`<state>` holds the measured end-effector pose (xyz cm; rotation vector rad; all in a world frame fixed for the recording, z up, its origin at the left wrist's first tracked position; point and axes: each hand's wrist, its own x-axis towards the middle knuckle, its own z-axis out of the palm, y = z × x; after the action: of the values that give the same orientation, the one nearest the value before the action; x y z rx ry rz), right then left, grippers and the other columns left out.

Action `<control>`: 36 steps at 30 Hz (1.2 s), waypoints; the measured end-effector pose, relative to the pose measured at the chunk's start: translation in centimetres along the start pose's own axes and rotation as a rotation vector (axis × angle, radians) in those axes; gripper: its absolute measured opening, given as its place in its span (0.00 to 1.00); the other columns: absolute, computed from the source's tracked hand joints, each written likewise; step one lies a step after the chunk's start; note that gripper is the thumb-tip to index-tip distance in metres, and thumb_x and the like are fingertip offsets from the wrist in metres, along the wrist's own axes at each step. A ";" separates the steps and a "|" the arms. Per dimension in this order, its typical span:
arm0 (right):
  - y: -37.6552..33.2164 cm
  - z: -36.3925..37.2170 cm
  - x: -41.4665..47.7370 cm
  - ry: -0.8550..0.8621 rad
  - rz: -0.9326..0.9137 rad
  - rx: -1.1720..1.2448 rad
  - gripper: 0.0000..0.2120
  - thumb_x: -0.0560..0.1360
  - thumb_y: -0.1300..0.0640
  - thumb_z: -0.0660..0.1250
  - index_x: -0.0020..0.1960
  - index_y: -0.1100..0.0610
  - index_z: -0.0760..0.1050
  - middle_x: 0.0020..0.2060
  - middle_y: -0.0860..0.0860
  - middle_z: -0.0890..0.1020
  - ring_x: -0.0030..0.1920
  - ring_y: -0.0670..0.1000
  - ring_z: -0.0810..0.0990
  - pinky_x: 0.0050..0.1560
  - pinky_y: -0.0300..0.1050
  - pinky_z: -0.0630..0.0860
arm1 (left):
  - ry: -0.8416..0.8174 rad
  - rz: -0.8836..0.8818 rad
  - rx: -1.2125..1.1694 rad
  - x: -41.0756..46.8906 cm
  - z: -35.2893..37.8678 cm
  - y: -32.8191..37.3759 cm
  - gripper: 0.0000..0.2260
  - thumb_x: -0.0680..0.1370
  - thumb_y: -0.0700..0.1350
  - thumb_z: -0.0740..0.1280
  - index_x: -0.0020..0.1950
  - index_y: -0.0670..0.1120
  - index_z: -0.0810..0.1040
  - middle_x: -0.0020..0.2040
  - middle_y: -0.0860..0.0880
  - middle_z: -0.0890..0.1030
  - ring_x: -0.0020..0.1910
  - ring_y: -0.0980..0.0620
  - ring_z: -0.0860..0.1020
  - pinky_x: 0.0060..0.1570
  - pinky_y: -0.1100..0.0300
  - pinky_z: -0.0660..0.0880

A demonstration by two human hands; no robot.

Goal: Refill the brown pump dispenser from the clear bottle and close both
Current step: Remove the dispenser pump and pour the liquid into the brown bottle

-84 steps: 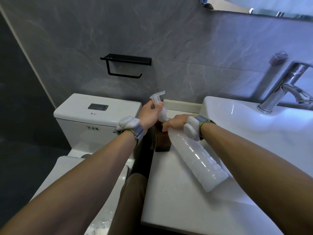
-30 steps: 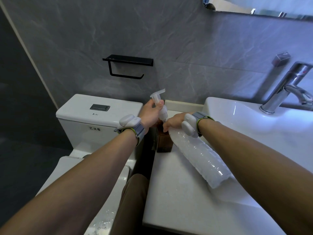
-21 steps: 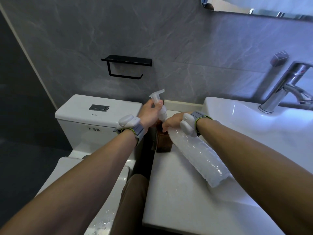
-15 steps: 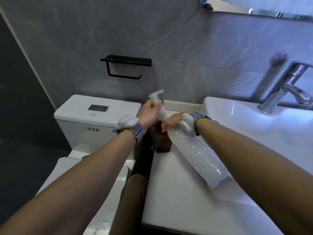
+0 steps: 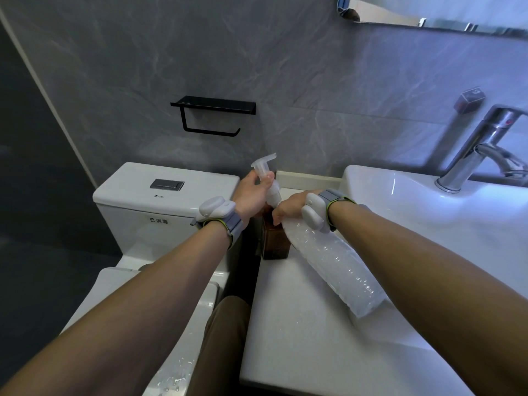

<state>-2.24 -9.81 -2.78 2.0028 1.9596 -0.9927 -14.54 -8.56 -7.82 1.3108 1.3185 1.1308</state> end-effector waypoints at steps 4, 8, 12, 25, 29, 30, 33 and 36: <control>-0.1 0.2 0.5 -0.015 0.035 0.020 0.14 0.71 0.45 0.68 0.44 0.55 0.70 0.50 0.59 0.76 0.53 0.58 0.76 0.60 0.53 0.72 | 0.008 0.001 0.024 0.1 0.0 -0.1 0.18 0.81 0.54 0.59 0.65 0.45 0.72 0.54 0.47 0.78 0.52 0.49 0.77 0.52 0.55 0.74; 0.0 0.2 0.6 -0.002 0.039 -0.008 0.15 0.70 0.43 0.67 0.46 0.54 0.72 0.50 0.58 0.77 0.51 0.58 0.76 0.55 0.51 0.73 | -0.001 0.001 0.046 0.1 -0.1 -0.1 0.18 0.81 0.54 0.59 0.65 0.45 0.72 0.53 0.48 0.77 0.53 0.48 0.77 0.51 0.56 0.74; -0.4 0.1 0.6 -0.011 0.048 -0.033 0.14 0.72 0.45 0.66 0.44 0.56 0.72 0.55 0.60 0.79 0.58 0.59 0.77 0.64 0.54 0.71 | 0.028 0.002 0.041 0.2 0.0 -0.1 0.15 0.81 0.53 0.60 0.62 0.45 0.74 0.57 0.42 0.80 0.56 0.43 0.79 0.57 0.49 0.76; -0.6 0.1 0.6 -0.016 0.050 -0.054 0.13 0.72 0.45 0.67 0.41 0.55 0.71 0.51 0.58 0.77 0.56 0.59 0.77 0.64 0.53 0.71 | 0.016 -0.009 0.052 -0.1 0.0 0.2 0.18 0.81 0.54 0.59 0.66 0.45 0.73 0.60 0.43 0.79 0.59 0.44 0.78 0.60 0.48 0.75; -0.4 0.0 0.7 -0.024 0.049 -0.058 0.13 0.72 0.45 0.66 0.44 0.56 0.72 0.54 0.59 0.78 0.59 0.60 0.77 0.65 0.53 0.71 | 0.016 -0.008 0.067 -0.1 0.0 0.2 0.18 0.81 0.55 0.59 0.65 0.46 0.72 0.60 0.43 0.79 0.58 0.44 0.78 0.60 0.47 0.76; -0.4 0.0 0.7 -0.019 0.043 -0.058 0.14 0.72 0.45 0.66 0.45 0.56 0.73 0.54 0.59 0.78 0.58 0.59 0.78 0.64 0.53 0.72 | 0.017 -0.007 0.070 -0.2 0.0 0.2 0.18 0.80 0.55 0.59 0.65 0.45 0.72 0.60 0.42 0.79 0.59 0.43 0.78 0.61 0.46 0.75; -0.4 0.2 1.0 -0.010 0.039 -0.066 0.16 0.71 0.44 0.67 0.48 0.56 0.74 0.55 0.58 0.79 0.57 0.58 0.78 0.63 0.52 0.72 | 0.025 -0.003 0.065 -0.2 0.1 0.2 0.18 0.81 0.54 0.59 0.65 0.44 0.73 0.61 0.42 0.79 0.59 0.43 0.78 0.61 0.46 0.75; -0.3 0.2 1.2 0.006 0.040 -0.081 0.16 0.68 0.42 0.67 0.46 0.54 0.75 0.56 0.58 0.80 0.57 0.59 0.78 0.63 0.53 0.72 | 0.029 -0.006 0.044 -0.3 0.1 0.3 0.17 0.81 0.53 0.60 0.64 0.45 0.74 0.60 0.42 0.79 0.59 0.42 0.78 0.60 0.47 0.75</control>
<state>-2.70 -8.90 -3.56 1.9960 1.9222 -0.8847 -14.37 -8.81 -7.56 1.3261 1.3748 1.1267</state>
